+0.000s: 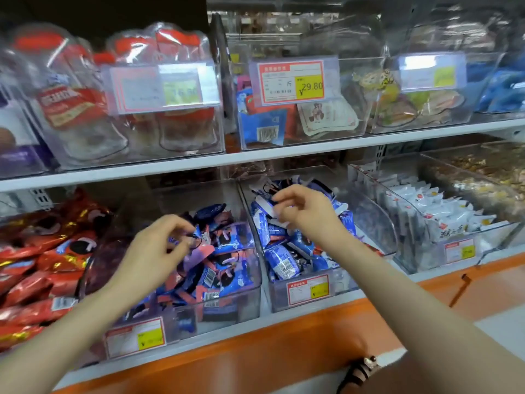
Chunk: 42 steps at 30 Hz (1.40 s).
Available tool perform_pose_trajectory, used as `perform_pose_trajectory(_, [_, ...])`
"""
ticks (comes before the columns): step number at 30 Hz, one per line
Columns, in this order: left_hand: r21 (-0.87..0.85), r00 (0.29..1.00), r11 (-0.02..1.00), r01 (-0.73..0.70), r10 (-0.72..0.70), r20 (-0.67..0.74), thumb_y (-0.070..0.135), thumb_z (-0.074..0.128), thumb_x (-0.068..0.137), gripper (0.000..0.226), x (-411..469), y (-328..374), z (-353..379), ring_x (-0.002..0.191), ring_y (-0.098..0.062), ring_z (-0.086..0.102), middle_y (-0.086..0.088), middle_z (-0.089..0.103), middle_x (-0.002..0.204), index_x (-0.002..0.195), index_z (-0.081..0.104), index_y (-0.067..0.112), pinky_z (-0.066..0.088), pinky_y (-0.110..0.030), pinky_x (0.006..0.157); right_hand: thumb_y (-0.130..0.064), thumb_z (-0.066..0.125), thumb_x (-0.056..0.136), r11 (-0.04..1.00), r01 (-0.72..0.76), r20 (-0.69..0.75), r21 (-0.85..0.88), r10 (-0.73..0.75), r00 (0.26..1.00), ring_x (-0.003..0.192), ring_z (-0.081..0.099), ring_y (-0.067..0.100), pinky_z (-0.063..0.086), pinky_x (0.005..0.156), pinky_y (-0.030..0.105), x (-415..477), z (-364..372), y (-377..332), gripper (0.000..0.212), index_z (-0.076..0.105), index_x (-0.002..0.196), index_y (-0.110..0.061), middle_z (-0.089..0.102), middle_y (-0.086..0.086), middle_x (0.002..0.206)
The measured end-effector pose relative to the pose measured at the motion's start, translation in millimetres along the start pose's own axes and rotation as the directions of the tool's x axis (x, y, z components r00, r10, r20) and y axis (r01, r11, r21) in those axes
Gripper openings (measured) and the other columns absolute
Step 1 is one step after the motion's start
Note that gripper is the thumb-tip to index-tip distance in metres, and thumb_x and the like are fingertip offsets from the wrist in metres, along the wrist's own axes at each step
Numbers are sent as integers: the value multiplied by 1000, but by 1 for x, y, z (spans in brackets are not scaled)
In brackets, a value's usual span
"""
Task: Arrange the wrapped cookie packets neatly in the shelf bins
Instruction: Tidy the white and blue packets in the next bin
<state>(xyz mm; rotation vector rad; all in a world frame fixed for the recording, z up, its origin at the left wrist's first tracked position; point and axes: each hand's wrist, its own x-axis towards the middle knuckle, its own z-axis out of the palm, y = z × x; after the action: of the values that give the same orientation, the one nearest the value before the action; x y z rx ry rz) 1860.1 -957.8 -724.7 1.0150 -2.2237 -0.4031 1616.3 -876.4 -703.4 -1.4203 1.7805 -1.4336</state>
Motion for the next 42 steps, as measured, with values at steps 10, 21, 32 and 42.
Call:
perform_pose_trajectory(10, [-70, 779, 849, -523, 510, 365, 14, 53, 92, 20, 55, 115, 109, 109, -12, 48, 3, 55, 115, 112, 56, 16, 40, -32, 90, -2, 62, 85, 935, -53, -262, -352, -44, 964, 72, 59, 19, 47, 70, 24, -23, -107, 57, 20, 64, 87, -22, 63, -3, 76])
perform_pose_trajectory(21, [-17, 586, 765, -644, 507, 632, 26, 59, 88, 33, 97, 146, 204, 104, -24, 53, -7, 62, 111, 120, 56, 15, 37, -33, 83, -5, 65, 85, 928, -87, -272, -361, -16, 962, 70, 58, 11, 43, 64, 23, -24, -135, 69, 18, 64, 84, -23, 62, -5, 73])
perform_pose_trajectory(32, [-468, 773, 874, -134, 387, 503, 19, 73, 81, 33, 105, 135, 147, 90, -11, 63, 1, 65, 102, 108, 54, 18, 50, -26, 85, -25, 83, 68, 896, -30, -126, -442, -28, 992, 63, 51, 2, 37, 55, 13, -26, -129, 59, 30, 63, 89, -19, 59, -9, 71])
perform_pose_trajectory(42, [301, 523, 529, -794, 342, 781, 53, 64, 79, 52, 118, 98, 148, 137, -14, 17, 12, 40, 135, 126, 51, 34, 11, -35, 109, -21, 81, 71, 916, -118, -217, -384, 34, 975, 52, 55, -4, 39, 48, 9, -32, -134, 58, 25, 62, 86, -15, 60, -4, 67])
